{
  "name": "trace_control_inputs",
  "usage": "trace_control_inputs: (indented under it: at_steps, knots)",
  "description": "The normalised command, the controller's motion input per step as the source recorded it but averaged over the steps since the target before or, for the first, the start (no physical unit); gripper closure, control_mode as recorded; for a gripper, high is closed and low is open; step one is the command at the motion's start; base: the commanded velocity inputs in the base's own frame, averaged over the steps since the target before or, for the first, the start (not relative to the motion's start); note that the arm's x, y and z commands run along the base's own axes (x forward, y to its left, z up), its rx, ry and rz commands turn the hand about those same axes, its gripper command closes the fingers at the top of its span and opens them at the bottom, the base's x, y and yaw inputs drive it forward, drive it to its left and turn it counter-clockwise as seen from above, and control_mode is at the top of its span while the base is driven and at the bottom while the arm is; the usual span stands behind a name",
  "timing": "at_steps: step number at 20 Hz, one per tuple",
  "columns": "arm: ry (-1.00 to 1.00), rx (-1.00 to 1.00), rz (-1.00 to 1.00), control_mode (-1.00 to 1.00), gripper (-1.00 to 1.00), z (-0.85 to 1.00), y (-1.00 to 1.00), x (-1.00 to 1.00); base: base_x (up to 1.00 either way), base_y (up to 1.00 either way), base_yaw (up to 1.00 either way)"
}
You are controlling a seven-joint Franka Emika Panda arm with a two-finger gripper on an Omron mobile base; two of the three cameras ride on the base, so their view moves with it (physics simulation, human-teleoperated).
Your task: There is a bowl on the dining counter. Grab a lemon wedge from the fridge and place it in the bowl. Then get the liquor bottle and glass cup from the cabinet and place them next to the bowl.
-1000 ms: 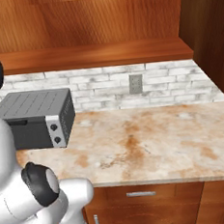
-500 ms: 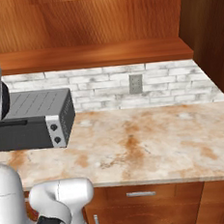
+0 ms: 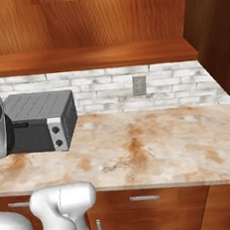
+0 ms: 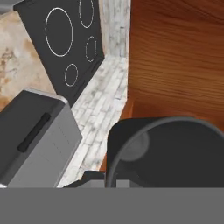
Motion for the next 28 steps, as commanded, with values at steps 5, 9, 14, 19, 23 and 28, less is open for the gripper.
trace_control_inputs:
  at_steps: [5, 9, 14, 19, 23, 28]
  knots:
    - [0.00, 0.00, 0.00, 1.00, 1.00, 0.00, 0.00, 0.00, -0.74, -0.41, 0.00]
    - [0.00, 0.00, 0.00, 1.00, 1.00, 0.00, 0.00, 0.00, -0.76, -0.73, 0.24]
    - [0.00, 0.00, 0.00, 1.00, 1.00, 0.00, 0.00, 0.00, -0.83, -0.76, 0.34]
    - [0.00, 0.00, 0.00, 1.00, 1.00, 0.00, 0.00, 0.00, -0.97, -0.73, 0.40]
    - [0.00, 0.00, 0.00, 1.00, 1.00, 0.00, 0.00, 0.00, -0.99, -0.71, 0.42]
    - [0.00, 0.00, 0.00, 1.00, 1.00, 0.00, 0.00, 0.00, -1.00, -0.70, 0.41]
